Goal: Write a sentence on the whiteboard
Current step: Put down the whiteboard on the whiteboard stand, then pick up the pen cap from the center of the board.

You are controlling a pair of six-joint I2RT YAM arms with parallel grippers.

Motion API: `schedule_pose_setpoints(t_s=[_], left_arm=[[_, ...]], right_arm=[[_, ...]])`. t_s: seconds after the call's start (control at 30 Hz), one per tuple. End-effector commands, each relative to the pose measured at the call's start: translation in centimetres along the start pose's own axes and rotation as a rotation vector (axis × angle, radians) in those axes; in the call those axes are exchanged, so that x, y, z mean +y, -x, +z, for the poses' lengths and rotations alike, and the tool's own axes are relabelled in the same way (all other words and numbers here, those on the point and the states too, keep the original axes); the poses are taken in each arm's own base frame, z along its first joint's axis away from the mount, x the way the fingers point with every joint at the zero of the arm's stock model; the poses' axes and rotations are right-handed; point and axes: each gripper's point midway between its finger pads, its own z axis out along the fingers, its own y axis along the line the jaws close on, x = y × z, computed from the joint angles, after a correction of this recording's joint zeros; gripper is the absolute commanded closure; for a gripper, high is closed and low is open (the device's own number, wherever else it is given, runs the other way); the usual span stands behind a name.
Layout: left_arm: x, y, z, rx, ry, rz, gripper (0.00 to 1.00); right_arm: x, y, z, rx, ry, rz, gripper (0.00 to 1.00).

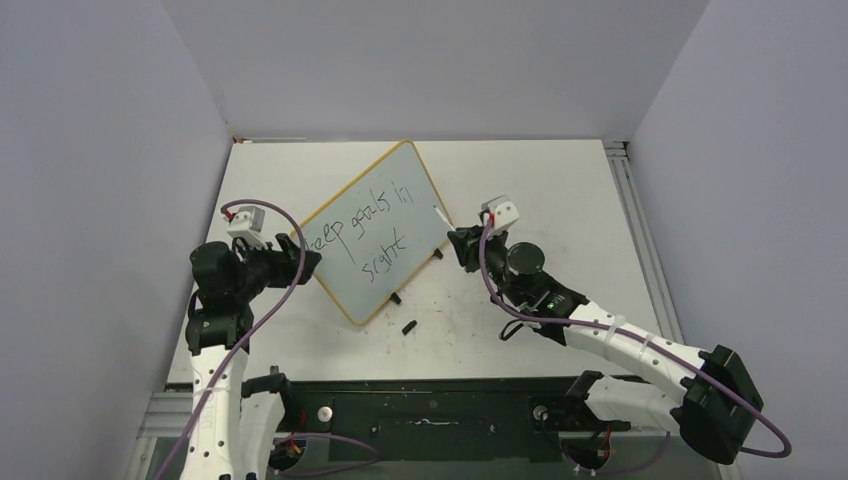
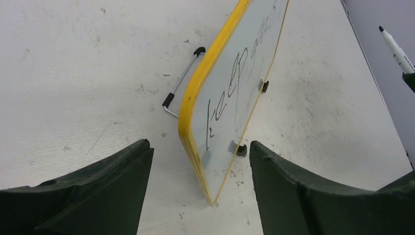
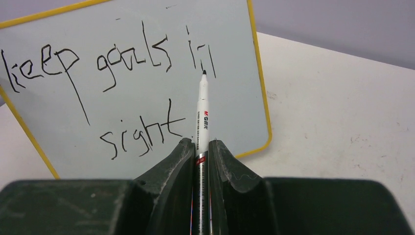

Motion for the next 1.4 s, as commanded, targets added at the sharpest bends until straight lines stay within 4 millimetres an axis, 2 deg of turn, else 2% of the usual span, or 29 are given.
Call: schedule_pose_setpoints(t_s=[0.0, 0.13, 0.27, 0.37, 0.43, 0.53, 0.67, 0.77, 0.87, 0.93, 1.03, 1.17, 1.27, 1.37], left_arm=[[-0.6, 2.3, -0.9, -0.06, 0.019, 0.054, 0.24], [-0.1, 3.8, -2.1, -0.087, 0.098, 0.096, 0.17], [-0.6, 7.5, -3.9, -0.162, 0.186, 0.198, 0.17], [-3.0, 10.5, -5.1, -0.217, 0.178, 0.311, 0.18], [-5.6, 12.2, -5.5, -0.231, 0.122, 0.389, 0.18], [-8.8, 12.8, -4.8, -0.188, 0.024, 0.479, 0.19], [-14.7, 9.5, -2.9, -0.077, -0.223, 0.601, 0.2], [-18.4, 5.7, -2.2, -0.014, -0.42, 0.654, 0.2], [-21.1, 1.9, -1.7, 0.039, -0.555, 0.641, 0.2], [-22.1, -1.2, -1.2, 0.103, -0.613, 0.604, 0.2], [-22.4, -6.3, 0.0, 0.204, -0.616, 0.527, 0.21], [-21.1, -12.7, 1.8, 0.335, -0.52, 0.454, 0.26], [-19.0, -16.1, 3.3, 0.408, -0.413, 0.409, 0.31], [-17.3, -18.7, 4.1, 0.467, -0.348, 0.412, 0.35]], right_arm=[[-0.8, 0.4, -1.1, 0.029, -0.035, -0.021, 0.95], [-0.6, 0.5, -1.9, 0.067, -0.017, -0.022, 0.95], [-0.3, 0.5, -2.7, 0.139, -0.003, -0.027, 0.95], [0.0, 0.3, -3.5, 0.222, 0.02, -0.036, 0.95], [0.3, 0.0, -4.1, 0.284, 0.054, -0.033, 0.95], [0.7, -0.8, -5.2, 0.383, 0.101, -0.013, 0.95], [1.4, -2.2, -6.8, 0.52, 0.195, 0.031, 0.95], [1.4, -2.7, -7.7, 0.571, 0.244, 0.085, 0.95], [0.8, -3.2, -8.4, 0.613, 0.252, 0.129, 0.95], [0.0, -3.5, -8.8, 0.623, 0.206, 0.125, 0.95], [-0.9, -4.0, -9.3, 0.626, 0.155, 0.131, 0.95], [-2.0, -4.4, -9.8, 0.6, 0.079, 0.151, 0.95], [-2.8, -3.6, -10.2, 0.545, 0.027, 0.154, 0.95], [-2.5, -3.2, -10.4, 0.525, 0.04, 0.16, 0.95]])
